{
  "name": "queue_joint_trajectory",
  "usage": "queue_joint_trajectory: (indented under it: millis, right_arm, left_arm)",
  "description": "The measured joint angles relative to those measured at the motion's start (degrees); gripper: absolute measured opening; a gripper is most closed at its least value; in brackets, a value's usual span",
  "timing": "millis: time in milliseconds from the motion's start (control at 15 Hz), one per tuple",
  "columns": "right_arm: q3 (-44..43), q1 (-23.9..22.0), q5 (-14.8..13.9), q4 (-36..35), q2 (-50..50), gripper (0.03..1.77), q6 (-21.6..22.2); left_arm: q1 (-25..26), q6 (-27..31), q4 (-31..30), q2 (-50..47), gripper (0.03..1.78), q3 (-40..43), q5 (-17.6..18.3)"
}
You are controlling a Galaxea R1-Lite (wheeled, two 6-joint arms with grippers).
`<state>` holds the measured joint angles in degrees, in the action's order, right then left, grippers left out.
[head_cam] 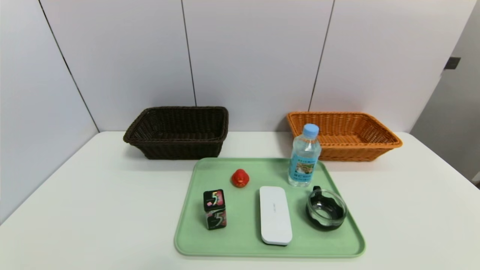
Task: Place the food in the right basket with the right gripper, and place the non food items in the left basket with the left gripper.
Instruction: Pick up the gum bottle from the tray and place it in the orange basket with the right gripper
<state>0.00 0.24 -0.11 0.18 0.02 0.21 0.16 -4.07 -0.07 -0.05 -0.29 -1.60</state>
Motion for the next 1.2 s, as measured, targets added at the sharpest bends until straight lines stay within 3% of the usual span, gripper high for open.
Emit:
queue_joint_trajectory:
  millis: [267, 467, 800, 933, 1200]
  right_arm:
    - [-0.8, 0.0, 1.3, 0.8, 0.0, 1.71, -3.6]
    - [-9.4, 0.0, 3.5, 4.7, 1.9, 1.71, -2.6]
    - [-41.6, 0.9, 8.1, 18.3, 21.8, 1.71, 9.2]
    - [-54.3, 1.2, 9.4, 24.2, 32.5, 1.71, 13.4]
    - [-68.9, 4.3, 10.7, 30.7, 51.5, 1.71, 17.5]
  left_arm:
    - [0.0, 0.6, 1.2, 0.4, 1.69, -3.9, 0.4]
    - [-0.1, -0.1, 8.3, 5.5, 1.69, -18.7, 1.0]
    - [-0.3, -3.3, 16.3, 24.5, 1.69, -41.5, 5.4]
    - [-0.4, -3.6, 18.7, 31.9, 1.69, -47.2, 6.0]
    - [-0.4, -4.0, 26.7, 41.9, 1.69, -52.8, 6.1]
